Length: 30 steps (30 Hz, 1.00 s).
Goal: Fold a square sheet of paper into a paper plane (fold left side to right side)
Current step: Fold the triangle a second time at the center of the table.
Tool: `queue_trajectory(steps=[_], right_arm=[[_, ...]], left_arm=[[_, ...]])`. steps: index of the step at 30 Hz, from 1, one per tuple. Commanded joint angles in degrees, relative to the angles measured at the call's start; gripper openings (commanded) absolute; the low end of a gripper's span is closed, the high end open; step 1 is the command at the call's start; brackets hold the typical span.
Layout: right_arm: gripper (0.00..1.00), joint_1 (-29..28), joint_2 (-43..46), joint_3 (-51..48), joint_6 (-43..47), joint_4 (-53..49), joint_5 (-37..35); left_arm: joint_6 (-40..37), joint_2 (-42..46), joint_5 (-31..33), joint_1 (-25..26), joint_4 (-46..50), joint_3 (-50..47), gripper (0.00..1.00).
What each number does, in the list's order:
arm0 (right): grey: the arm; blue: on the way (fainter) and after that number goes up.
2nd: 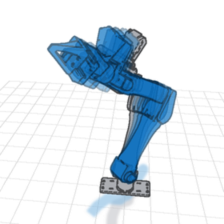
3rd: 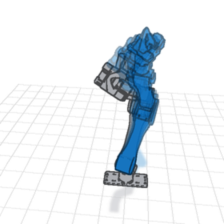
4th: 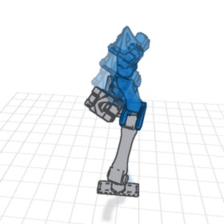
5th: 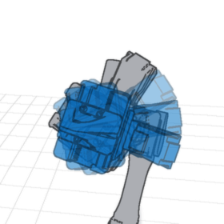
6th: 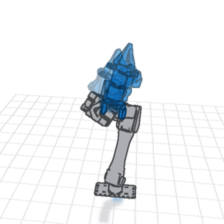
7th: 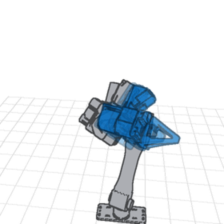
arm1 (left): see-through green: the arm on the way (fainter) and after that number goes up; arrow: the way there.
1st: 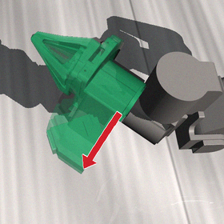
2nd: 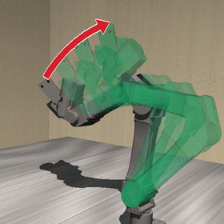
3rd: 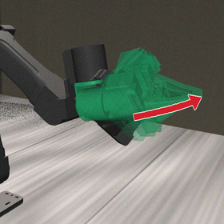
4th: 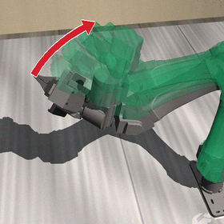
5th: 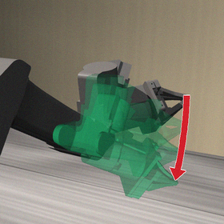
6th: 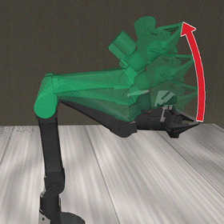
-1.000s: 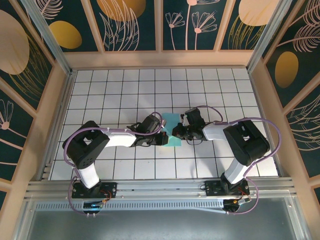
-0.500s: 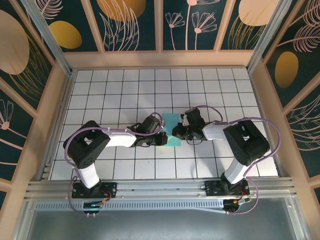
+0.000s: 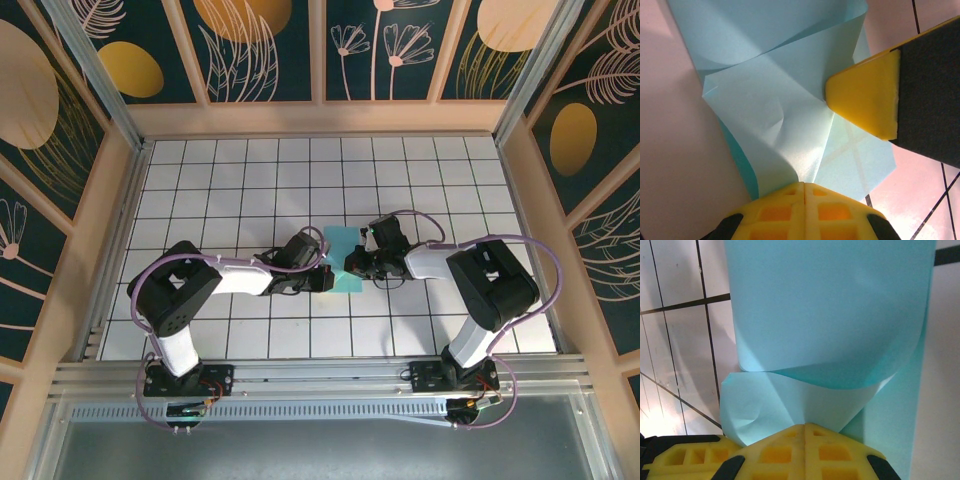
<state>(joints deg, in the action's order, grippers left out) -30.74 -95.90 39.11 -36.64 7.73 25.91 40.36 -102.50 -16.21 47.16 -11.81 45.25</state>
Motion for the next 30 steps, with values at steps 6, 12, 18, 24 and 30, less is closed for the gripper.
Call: queue_trajectory(steps=[6,12,18,24,30], right_arm=[[0.00,-1.79,8.71,-1.72,1.08,-0.74,-2.97],[0.00,-5.54,9.95,-4.17,-1.59,3.09,-5.39],[0.00,-5.99,7.46,-3.29,-2.28,3.80,-5.43],[0.00,-6.35,5.05,-2.78,-2.67,4.80,-4.74],[0.00,-6.61,3.16,-2.39,-2.85,5.11,-4.81]], left_arm=[[-0.14,-1.03,2.41,-0.06,0.55,-3.11,0.00],[-0.40,-1.37,2.56,-0.05,0.78,-2.97,0.00],[-0.68,-1.48,2.67,-0.09,1.21,-2.66,0.00],[-0.62,-1.45,2.85,-0.09,1.34,-2.70,0.00],[-0.61,-1.70,2.82,-0.11,1.42,-2.71,0.00]])
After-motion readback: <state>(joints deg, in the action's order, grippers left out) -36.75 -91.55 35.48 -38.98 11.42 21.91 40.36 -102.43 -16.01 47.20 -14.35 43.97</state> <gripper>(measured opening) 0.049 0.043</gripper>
